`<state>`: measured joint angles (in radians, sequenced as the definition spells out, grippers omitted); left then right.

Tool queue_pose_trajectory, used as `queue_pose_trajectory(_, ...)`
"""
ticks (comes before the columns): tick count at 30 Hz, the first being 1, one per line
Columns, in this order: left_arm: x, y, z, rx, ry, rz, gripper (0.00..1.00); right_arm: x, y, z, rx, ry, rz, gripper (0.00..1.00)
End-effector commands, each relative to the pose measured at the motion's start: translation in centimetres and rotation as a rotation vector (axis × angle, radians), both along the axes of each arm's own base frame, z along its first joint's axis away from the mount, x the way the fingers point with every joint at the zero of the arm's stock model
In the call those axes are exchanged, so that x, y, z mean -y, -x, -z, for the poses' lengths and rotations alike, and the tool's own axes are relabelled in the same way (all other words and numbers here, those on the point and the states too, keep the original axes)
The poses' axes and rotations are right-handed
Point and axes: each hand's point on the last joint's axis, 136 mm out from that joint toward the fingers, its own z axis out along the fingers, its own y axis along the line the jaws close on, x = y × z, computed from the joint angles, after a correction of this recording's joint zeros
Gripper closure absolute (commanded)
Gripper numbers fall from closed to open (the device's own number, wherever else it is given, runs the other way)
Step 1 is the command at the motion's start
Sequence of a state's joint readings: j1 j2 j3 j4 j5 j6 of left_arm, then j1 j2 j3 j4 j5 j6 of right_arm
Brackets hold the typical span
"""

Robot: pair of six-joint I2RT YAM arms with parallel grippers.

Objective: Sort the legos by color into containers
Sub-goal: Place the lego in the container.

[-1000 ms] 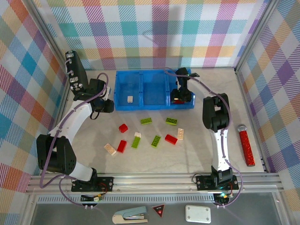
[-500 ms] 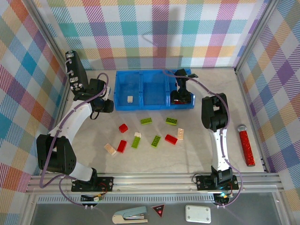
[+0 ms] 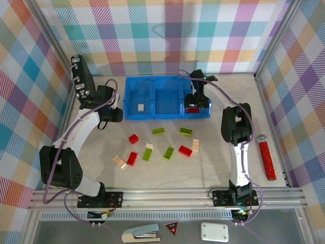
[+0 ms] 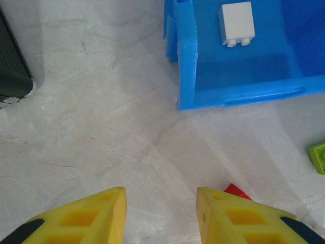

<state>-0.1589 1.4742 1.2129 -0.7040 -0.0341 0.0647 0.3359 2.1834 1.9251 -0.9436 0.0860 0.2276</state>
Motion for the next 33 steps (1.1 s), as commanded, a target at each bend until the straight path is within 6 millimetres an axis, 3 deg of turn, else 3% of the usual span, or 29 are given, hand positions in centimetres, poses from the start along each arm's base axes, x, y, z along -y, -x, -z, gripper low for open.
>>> queue_pose_trajectory(1,0.0,0.7,-0.5,0.005,0.038,-0.009,0.59,-0.1,1.5,-3.3,0.034,-0.018,-0.002,0.26)
queue_pose_trajectory(15,2.9,1.9,0.1,-0.117,0.084,-0.051,0.53,1.0,7.0,-6.0,0.056,-0.069,0.007,0.27)
queue_pose_trajectory(24,5.9,3.1,2.5,-0.182,0.111,-0.089,0.51,1.6,10.0,-5.6,0.041,-0.095,0.013,0.28)
queue_pose_trajectory(33,10.5,6.0,4.8,-0.227,0.124,-0.052,0.51,1.8,11.9,-4.5,0.02,-0.105,0.011,0.28)
